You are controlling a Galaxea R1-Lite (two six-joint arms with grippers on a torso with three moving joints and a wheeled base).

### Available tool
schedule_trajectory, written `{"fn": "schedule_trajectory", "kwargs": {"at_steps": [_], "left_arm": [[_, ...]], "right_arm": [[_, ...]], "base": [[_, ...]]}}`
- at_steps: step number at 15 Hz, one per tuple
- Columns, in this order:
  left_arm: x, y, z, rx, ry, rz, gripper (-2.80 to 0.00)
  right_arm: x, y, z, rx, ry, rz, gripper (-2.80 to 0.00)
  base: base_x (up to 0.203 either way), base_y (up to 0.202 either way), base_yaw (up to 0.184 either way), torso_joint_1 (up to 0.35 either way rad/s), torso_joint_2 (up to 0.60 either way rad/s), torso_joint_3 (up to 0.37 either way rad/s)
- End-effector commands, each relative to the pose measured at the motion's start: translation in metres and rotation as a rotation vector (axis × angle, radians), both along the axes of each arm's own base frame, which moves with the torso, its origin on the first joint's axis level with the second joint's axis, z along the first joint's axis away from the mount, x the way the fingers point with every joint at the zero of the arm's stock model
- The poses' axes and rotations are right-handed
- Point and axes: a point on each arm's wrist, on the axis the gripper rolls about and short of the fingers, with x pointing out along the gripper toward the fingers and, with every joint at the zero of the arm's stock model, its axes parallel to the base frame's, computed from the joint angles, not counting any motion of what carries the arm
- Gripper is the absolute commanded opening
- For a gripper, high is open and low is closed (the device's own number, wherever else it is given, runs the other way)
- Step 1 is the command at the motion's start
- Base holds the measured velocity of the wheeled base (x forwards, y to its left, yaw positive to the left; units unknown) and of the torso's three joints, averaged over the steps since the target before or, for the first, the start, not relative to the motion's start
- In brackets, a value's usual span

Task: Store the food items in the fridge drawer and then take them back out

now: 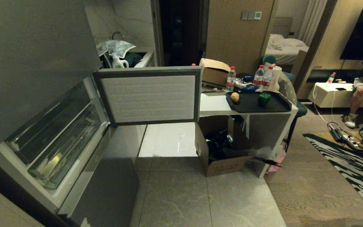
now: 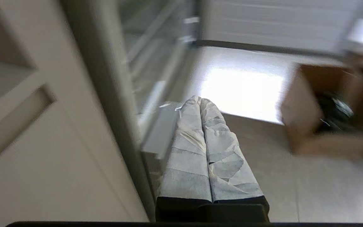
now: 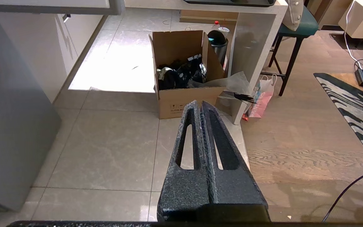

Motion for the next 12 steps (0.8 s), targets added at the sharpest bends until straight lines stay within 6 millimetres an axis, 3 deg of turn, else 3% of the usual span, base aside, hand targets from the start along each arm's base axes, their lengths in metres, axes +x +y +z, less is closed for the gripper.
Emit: {"fn": "schedule_trajectory", "kwargs": {"at_steps": [1, 3, 12], "left_arm": [[-0.038, -0.004, -0.036, 0.048, 0.041, -0.234, -2.8], [-0.042, -0.008, -0.046, 0.078, 0.072, -0.349, -2.8], [-0.041, -0.008, -0.046, 0.064, 0.06, -0.35, -2.8]], "right_arm": [[0.0, 0.0, 0.0, -0.003, 0.002, 0.002, -2.8], [0.0, 0.0, 0.0, -0.001, 0.002, 0.0, -2.8], [0.0, 0.0, 0.0, -0.001, 0.002, 0.0, -2.8]], "base": [[0.0, 0.0, 0.0, 0.0, 0.0, 0.0], [0.0, 0.0, 0.0, 0.0, 0.0, 0.0], [0.0, 0.0, 0.0, 0.0, 0.0, 0.0]]}}
